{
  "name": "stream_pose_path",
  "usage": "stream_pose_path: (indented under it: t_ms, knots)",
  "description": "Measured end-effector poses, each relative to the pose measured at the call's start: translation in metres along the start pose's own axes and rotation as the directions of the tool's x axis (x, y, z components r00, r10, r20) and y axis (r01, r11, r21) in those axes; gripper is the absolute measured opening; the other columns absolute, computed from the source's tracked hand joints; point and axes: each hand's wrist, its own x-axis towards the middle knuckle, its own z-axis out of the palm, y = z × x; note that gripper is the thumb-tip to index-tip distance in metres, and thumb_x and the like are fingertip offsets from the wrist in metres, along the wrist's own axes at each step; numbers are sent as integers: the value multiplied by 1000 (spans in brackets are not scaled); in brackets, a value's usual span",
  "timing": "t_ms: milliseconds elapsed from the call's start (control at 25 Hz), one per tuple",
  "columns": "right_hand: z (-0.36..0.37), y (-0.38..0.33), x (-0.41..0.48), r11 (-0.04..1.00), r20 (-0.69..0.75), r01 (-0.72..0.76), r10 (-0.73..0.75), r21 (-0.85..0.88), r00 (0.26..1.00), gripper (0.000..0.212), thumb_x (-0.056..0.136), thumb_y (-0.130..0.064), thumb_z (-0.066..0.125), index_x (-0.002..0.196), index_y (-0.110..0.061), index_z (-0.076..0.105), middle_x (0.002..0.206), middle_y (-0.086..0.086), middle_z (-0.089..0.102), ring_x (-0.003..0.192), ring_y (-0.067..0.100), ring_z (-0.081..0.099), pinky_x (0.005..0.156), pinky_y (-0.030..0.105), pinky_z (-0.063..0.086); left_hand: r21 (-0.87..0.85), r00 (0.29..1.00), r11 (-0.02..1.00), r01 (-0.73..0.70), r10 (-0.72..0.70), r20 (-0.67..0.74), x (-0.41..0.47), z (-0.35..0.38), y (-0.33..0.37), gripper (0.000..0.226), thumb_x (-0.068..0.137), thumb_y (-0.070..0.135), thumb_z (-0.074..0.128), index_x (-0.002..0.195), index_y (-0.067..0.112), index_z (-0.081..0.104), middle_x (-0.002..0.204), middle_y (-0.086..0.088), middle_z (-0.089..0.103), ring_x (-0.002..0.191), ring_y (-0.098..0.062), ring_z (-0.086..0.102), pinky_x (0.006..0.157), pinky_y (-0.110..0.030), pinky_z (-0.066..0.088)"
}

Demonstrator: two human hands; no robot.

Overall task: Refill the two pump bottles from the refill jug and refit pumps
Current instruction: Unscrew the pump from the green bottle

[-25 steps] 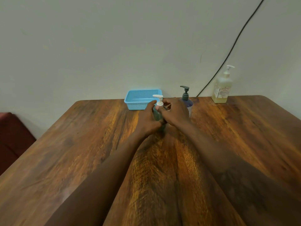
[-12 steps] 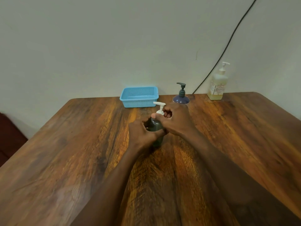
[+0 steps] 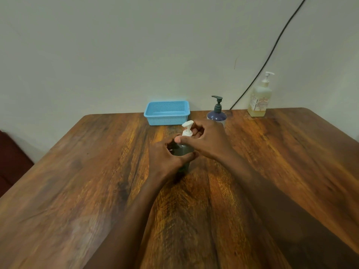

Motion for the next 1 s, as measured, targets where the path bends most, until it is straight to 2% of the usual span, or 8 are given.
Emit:
stream_pose_path:
  t_ms: [200, 320, 440, 520, 640, 720, 840, 1000]
  knots:
    - [1, 5, 5, 963, 165, -74, 32, 260, 986, 55, 87, -17, 79, 138, -24, 58, 115, -2, 70, 106, 11, 67, 91, 27, 59, -29, 999, 1000, 11, -9, 46, 2, -7, -3, 74, 73, 42, 93, 138, 25, 63, 119, 15, 69, 106, -3, 66, 82, -12, 50]
    - [3, 5, 6, 946, 220, -98, 28, 310, 975, 66, 89, -26, 77, 147, -33, 46, 131, -2, 66, 118, 8, 63, 96, 28, 57, -22, 1000, 1000, 16, -15, 24, 2, -12, -4, 72, 72, 45, 92, 136, 27, 65, 112, 19, 69, 103, 0, 67, 82, -13, 52]
    - [10, -5, 2, 998, 19, -12, 10, 69, 1000, 53, 76, -55, 82, 117, -25, 67, 99, -12, 70, 85, 1, 64, 69, 13, 51, 3, 1000, 1000, 19, -19, -24, 1, -10, -2, 66, 70, 45, 93, 129, 25, 69, 104, 17, 69, 96, -1, 69, 81, -14, 54]
    - [12, -11, 0, 1000, -68, 26, -26, -7, 997, 42, 76, -54, 82, 99, -21, 71, 84, -10, 69, 75, 5, 63, 62, 18, 52, 12, 999, 1000, -1, 1, -37, -1, -10, 0, 67, 69, 48, 93, 128, 27, 70, 106, 18, 71, 94, 5, 66, 79, -10, 52]
    - [8, -13, 2, 995, 81, 12, -20, 103, 997, 35, 84, -31, 82, 116, -24, 72, 107, -6, 72, 96, 8, 67, 82, 23, 57, -3, 1000, 1000, -2, 2, 12, -5, -15, -1, 70, 71, 44, 93, 134, 30, 65, 109, 23, 66, 96, 13, 61, 77, -6, 49]
    - [5, -9, 2, 973, 185, -27, -16, 229, 983, 52, 85, -16, 80, 133, -27, 62, 120, -4, 67, 105, 6, 66, 88, 18, 56, -25, 999, 1000, 8, -7, 34, -9, -18, -4, 74, 71, 43, 93, 137, 28, 64, 111, 22, 65, 99, 9, 62, 81, -11, 50]
    - [5, -6, 3, 948, 268, -48, -40, 316, 963, 69, 87, -4, 76, 145, -30, 48, 119, 3, 67, 109, 7, 66, 93, 22, 56, -49, 999, 999, 19, -17, 48, -12, -20, -8, 77, 71, 43, 94, 139, 27, 62, 115, 20, 67, 103, 3, 65, 87, -18, 55]
    - [3, -6, 8, 909, 373, -84, -82, 408, 924, 65, 96, 0, 65, 149, -28, 42, 123, 3, 71, 113, 4, 67, 96, 23, 55, -71, 992, 995, 65, -57, 112, -12, -26, -13, 79, 74, 45, 92, 143, 24, 60, 126, 14, 70, 113, -7, 67, 92, -21, 54]
